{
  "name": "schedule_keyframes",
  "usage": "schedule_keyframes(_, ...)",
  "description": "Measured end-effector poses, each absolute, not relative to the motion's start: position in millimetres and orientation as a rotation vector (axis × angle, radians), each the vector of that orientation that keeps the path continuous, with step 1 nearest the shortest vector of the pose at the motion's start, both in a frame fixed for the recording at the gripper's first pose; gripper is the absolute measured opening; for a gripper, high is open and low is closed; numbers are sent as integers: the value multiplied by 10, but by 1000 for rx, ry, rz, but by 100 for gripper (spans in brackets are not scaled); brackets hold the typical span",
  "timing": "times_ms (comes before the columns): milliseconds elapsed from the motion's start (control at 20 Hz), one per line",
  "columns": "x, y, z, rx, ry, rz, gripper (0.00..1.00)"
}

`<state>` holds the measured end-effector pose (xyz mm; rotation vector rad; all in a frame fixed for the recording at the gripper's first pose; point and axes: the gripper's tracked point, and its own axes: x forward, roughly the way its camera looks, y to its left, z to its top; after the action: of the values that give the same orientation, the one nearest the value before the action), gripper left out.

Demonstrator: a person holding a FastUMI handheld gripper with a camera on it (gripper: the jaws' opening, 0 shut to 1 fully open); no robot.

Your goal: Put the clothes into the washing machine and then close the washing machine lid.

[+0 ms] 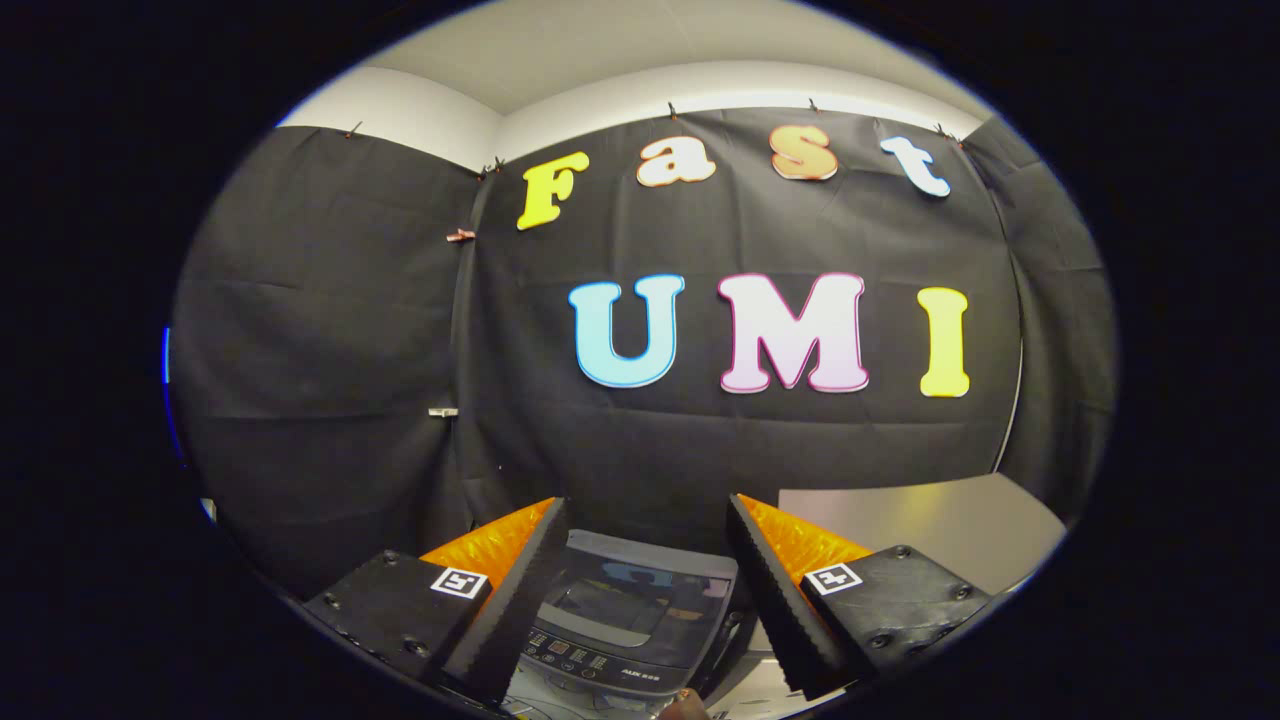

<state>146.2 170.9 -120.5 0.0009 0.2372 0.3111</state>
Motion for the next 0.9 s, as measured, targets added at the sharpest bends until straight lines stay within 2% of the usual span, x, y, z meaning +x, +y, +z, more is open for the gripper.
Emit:
schedule_keyframes(400,844,1166,-637,-31,106,269,99)
schedule_keyframes(900,199,522,-471,-34,55,165,99)
